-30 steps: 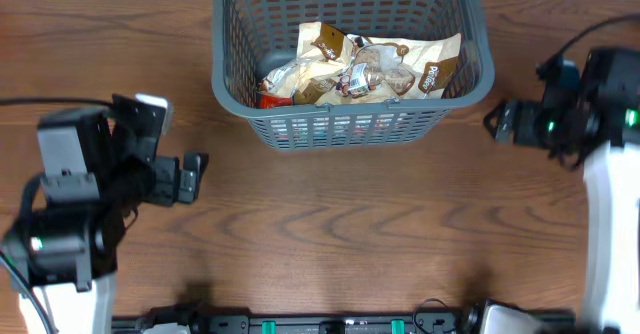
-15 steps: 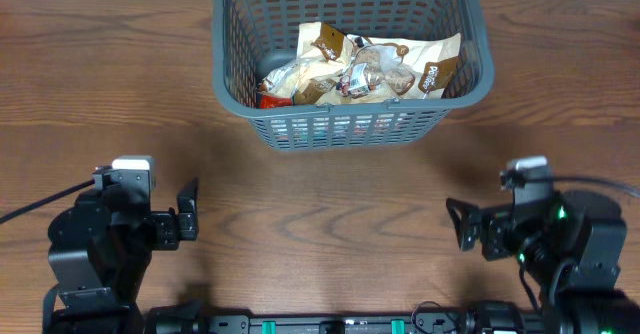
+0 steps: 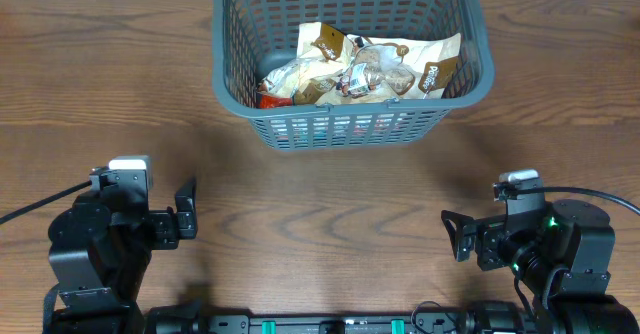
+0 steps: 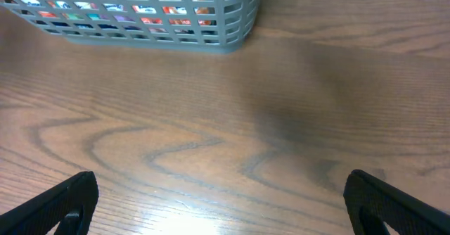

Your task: Pack container

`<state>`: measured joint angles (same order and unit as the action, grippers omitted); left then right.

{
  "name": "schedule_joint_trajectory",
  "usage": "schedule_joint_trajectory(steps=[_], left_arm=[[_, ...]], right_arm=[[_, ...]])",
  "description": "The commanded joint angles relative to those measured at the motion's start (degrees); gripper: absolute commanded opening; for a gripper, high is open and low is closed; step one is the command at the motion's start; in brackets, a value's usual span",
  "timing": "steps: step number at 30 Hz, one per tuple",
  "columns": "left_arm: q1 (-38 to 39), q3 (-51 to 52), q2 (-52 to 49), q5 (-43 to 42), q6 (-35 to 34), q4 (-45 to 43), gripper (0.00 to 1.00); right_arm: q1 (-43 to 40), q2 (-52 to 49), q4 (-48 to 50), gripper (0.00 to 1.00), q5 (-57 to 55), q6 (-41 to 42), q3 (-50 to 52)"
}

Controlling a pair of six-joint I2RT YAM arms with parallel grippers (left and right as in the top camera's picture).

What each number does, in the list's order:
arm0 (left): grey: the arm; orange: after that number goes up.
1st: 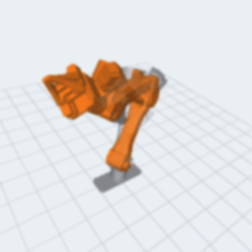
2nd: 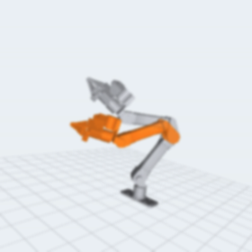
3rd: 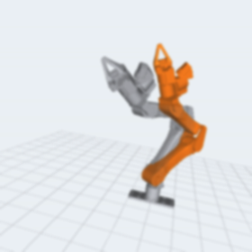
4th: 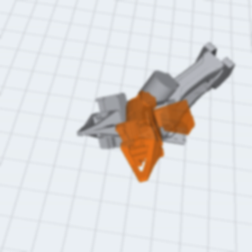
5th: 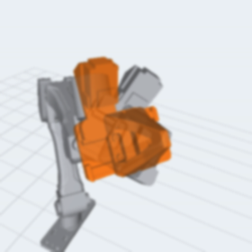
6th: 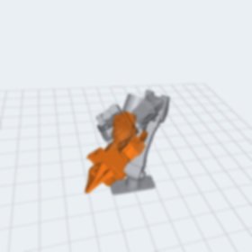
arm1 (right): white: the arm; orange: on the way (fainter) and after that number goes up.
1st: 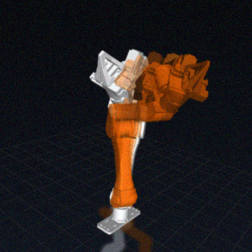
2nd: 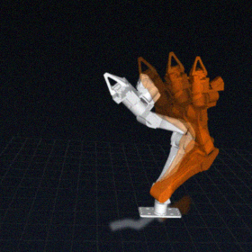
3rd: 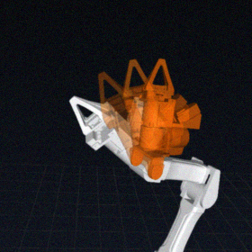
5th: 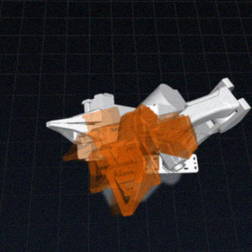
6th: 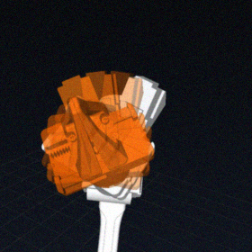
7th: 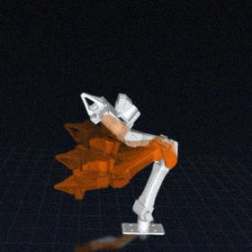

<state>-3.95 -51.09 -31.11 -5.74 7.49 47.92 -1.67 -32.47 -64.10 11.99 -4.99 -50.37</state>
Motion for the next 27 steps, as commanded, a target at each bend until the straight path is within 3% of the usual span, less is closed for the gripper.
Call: schedule_joint_trajectory(steps=[1, 13, 18, 27], left_arm=[[0.0, 0.3, -0.2, 0.7, -0.3, -0.2, 0.99], [0.0, 0.3, -0.2, 0.7, -0.3, -0.2, 0.99], [0.0, 0.3, -0.2, 0.7, -0.3, -0.2, 0.99], [0.0, 0.3, -0.2, 0.7, -0.3, -0.2, 0.99]], right_arm=[[0.4, 0.3, -0.1, 0.99, 0.4, 0.2, 0.3], [0.9, 1.2, -0.1, 0.99, 0.5, 0.2, 0.3], [1.0, 9.8, 1.4, 0.99, -1.7, -2.5, 1.1], [1.5, 27.9, 23.4, 0.99, -2.4, -2.4, 19.3]])
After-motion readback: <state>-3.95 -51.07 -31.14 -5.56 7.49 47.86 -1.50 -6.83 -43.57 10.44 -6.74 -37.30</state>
